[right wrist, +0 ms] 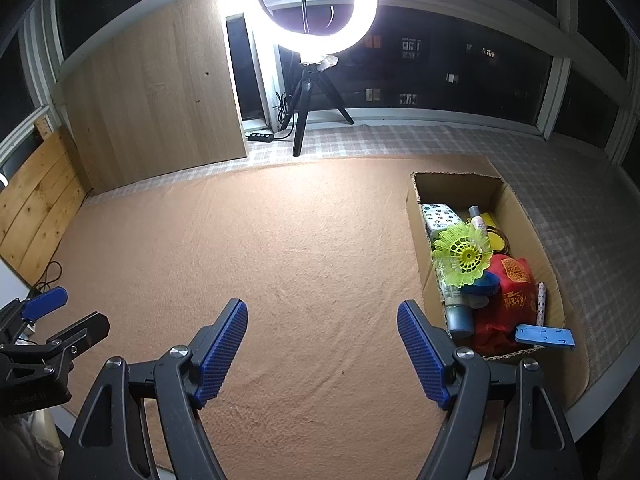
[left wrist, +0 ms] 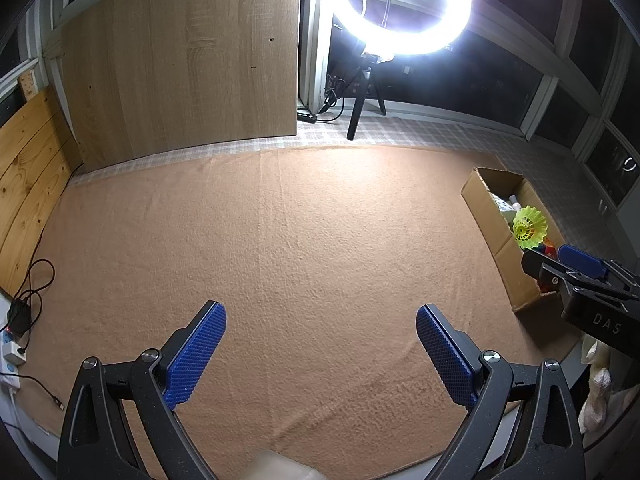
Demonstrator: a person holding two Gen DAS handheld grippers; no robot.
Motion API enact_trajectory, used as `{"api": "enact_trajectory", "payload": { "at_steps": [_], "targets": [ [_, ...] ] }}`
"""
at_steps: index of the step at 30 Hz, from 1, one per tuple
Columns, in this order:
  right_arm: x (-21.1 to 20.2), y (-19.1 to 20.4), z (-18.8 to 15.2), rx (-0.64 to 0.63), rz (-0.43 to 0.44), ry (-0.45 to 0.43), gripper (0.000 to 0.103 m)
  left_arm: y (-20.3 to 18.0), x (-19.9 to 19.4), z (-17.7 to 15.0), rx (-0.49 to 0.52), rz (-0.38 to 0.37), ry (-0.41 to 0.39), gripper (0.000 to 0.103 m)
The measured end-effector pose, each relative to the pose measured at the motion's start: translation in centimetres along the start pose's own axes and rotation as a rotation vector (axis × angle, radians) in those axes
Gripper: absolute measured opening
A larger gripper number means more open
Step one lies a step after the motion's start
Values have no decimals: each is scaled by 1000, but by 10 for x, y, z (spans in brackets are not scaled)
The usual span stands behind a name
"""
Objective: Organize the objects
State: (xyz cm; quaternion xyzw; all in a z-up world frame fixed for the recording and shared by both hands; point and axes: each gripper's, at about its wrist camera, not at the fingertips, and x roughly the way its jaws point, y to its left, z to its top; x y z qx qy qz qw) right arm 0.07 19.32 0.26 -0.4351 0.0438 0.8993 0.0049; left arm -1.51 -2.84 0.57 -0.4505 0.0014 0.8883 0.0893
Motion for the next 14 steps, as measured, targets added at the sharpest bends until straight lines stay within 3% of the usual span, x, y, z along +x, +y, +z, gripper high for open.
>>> {"api": "enact_trajectory", "payload": {
  "at_steps": [14],
  "targets": [
    [3,1,-3,0,0,13,74,-2,-1,-7,-2,8,1,99]
  ]
}}
